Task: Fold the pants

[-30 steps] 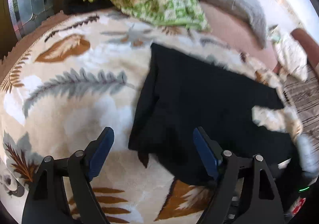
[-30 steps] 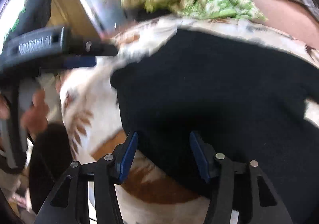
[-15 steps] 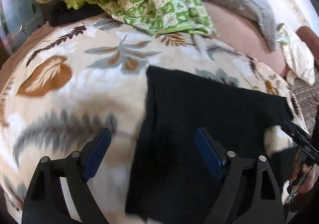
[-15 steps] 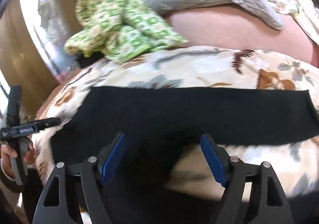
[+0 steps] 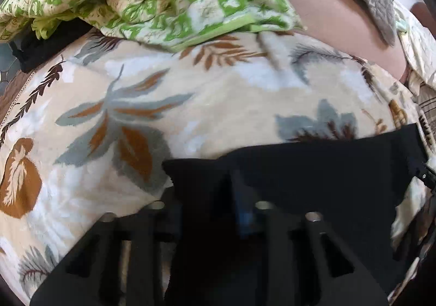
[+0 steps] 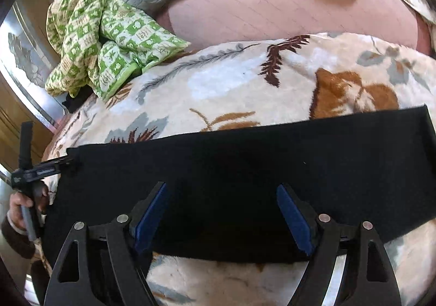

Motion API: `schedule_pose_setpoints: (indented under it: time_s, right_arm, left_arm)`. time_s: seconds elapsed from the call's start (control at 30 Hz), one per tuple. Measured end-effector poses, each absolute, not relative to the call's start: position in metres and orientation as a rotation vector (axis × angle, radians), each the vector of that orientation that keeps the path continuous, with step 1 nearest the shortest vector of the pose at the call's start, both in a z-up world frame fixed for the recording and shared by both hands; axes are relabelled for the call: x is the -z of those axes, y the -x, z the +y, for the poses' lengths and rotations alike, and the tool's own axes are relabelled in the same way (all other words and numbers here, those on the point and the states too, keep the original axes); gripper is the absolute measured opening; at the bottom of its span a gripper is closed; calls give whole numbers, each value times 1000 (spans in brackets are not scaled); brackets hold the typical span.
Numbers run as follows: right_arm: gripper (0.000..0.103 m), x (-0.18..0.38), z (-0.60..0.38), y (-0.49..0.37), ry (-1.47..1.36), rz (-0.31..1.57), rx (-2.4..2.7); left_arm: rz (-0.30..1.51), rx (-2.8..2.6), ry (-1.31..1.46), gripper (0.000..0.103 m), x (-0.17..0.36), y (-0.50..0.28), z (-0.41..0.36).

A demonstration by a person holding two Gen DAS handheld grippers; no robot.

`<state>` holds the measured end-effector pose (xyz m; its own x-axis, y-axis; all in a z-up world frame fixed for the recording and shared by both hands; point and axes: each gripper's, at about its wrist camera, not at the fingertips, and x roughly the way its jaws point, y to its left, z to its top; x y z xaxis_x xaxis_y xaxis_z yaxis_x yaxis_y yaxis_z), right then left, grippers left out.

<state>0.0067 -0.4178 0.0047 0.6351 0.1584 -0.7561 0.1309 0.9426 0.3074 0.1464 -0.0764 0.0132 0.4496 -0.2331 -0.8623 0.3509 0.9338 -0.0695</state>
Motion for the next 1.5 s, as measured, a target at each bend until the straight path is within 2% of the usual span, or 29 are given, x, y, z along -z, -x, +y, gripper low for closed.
schedule_pose_setpoints:
  time_s: [0.07,0.17,0.23,0.43,0.63,0.77,0.8,0.83,0.87,0.9,1.03,1.1,1.23,1.37,1.4,1.43,1.47,1.5]
  right_arm:
    - [82,-11,-423,0,-364,866,-3]
    - [82,-24,-439,11,-430,826,21]
    - [82,-31,-450,18,-492,807,38]
    - [83,-35,-475,39,-674,766,57]
    - [84,-18,-497,49,-847,747,95]
    - [83,-9,-499,37,-826,808,164]
    - [71,-5,-500,33,-822,819,164]
    - [37,-2,-500,31,-825,809,146]
    - [15,1,-500,29,-810,803,143]
    - [4,2,-499,28,-786,809,154]
    - [4,-23,-492,61,-781,726,149]
    - [4,-56,-482,112,-750,638,108]
    - [4,-72,-467,199,-690,642,116]
    - [5,-19,-463,241,-788,765,173]
    - [11,-6,-463,242,-827,804,179]
    - [10,5,-464,243,-874,839,185]
    - [13,2,-464,247,-885,822,192]
    - [23,-3,-464,251,-879,819,201]
  left_arm:
    - [1018,455,-39,4,-34,-130,-74]
    - [864,584,-67,4,-79,-71,-68]
    - [830,668,-97,4,-90,-33,-64]
    - [908,743,-124,4,-67,41,-40]
    - [959,707,-71,4,-44,52,-20]
    - [942,698,-71,4,-48,57,-21]
    - [934,697,-81,4,-48,58,-21]
    - [929,700,-90,4,-49,59,-22]
    - [928,701,-94,4,-49,58,-22]
    - [928,697,-94,4,-49,58,-20]
    - [920,662,-57,4,-55,52,0]
    - [927,660,-41,5,-53,54,10]
    - [975,645,-47,7,-36,60,20]
    - [1007,628,20,16,-27,63,30]
    - [1016,624,38,22,-29,63,33]
    - [1019,611,50,27,-33,64,37]
    - [1014,582,54,45,-38,65,44]
    - [997,558,64,59,-43,66,52]
